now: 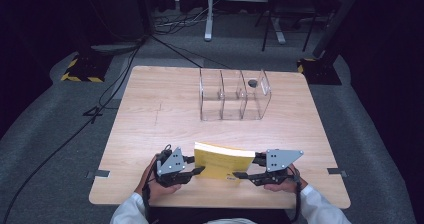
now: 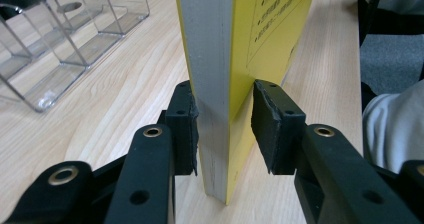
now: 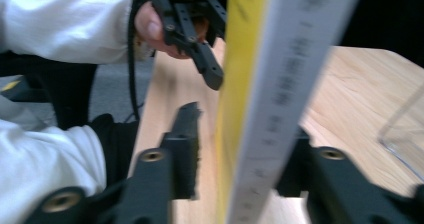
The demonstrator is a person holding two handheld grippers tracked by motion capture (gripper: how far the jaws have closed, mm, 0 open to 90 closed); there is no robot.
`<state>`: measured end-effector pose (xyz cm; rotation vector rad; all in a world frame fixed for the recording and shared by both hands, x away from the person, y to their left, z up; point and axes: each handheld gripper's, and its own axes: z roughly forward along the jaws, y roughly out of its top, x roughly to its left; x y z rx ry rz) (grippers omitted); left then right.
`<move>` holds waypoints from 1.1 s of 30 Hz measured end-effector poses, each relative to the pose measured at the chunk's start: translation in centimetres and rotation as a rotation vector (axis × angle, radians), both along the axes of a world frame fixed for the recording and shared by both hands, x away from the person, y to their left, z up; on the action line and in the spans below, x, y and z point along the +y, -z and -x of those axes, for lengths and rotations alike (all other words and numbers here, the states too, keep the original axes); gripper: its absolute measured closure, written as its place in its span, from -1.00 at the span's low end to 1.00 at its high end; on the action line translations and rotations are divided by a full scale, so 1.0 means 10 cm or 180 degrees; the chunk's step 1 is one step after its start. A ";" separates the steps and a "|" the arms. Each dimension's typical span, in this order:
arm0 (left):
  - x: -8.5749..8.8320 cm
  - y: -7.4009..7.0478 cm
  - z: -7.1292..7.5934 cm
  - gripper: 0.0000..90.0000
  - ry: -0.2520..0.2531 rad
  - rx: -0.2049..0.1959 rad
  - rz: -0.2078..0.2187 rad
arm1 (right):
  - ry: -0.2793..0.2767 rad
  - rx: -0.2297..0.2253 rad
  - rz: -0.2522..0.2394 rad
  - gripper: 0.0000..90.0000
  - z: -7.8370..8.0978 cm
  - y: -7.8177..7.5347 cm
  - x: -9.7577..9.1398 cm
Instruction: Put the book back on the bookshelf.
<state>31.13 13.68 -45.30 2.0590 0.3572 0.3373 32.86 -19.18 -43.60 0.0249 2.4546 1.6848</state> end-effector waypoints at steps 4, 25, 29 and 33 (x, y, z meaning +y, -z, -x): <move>-0.13 0.00 -0.02 0.43 0.0006 -0.0054 -0.0021 | 0.0161 0.0017 -0.0058 0.63 0.01 0.02 -0.12; -0.73 0.02 -0.43 0.31 0.0013 -0.0061 0.0044 | 0.0882 -0.0052 0.0009 0.68 -0.01 0.04 -0.43; -0.73 0.01 -0.43 0.15 -0.0138 -0.0082 0.0009 | 0.0914 -0.0008 -0.0031 0.68 -0.05 0.05 -0.46; -0.55 -0.04 -0.42 -0.20 -0.0348 -0.0015 0.0030 | 0.1064 -0.0023 -0.0045 0.69 -0.06 0.04 -0.52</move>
